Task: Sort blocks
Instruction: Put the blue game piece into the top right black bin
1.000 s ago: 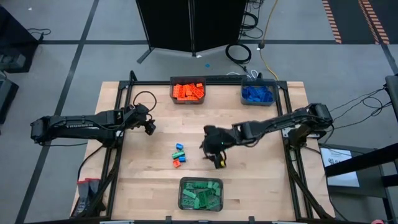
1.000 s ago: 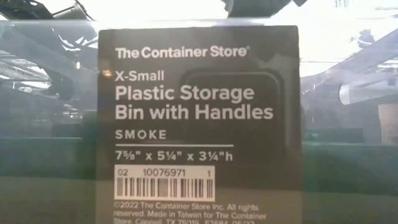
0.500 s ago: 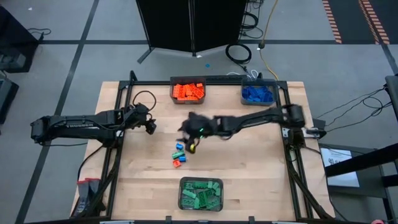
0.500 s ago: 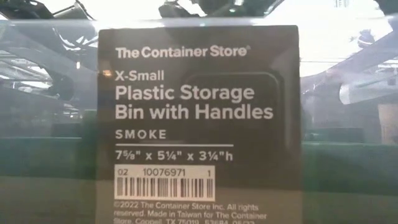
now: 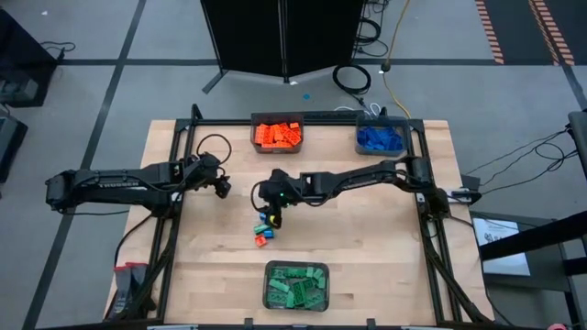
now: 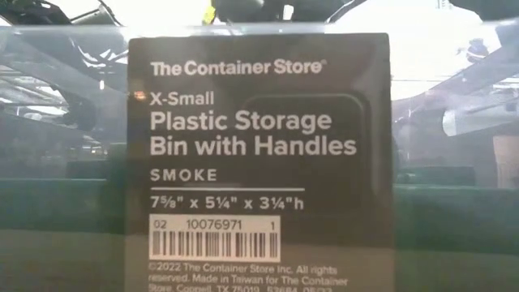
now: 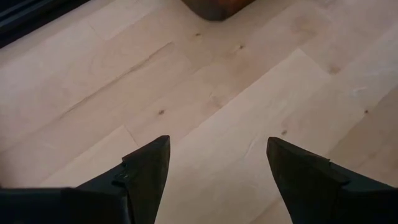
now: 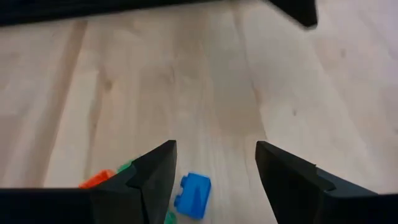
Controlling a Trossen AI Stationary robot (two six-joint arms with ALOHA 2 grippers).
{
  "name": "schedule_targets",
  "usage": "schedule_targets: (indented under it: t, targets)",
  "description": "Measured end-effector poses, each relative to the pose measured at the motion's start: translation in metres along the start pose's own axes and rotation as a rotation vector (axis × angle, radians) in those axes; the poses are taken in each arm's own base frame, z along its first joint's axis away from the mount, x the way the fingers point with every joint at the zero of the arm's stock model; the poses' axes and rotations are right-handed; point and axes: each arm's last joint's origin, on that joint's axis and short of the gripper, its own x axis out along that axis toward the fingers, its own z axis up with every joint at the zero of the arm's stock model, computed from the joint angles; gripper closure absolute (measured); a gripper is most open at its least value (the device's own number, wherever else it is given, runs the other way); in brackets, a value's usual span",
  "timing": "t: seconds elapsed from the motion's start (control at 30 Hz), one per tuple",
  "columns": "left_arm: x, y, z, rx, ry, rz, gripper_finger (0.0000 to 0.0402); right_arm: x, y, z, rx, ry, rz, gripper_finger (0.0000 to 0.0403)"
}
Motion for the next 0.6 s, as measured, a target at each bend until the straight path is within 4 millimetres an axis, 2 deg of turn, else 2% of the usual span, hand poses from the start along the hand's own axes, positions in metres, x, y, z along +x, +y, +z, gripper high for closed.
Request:
schedule_targets:
  t: [0.6]
  targets:
    - [0.0, 0.0, 0.0, -0.007, -0.007, 0.011, 0.0132, 0.052, 0.006, -0.05, 0.076, 0.119, -0.006, 0.0188]
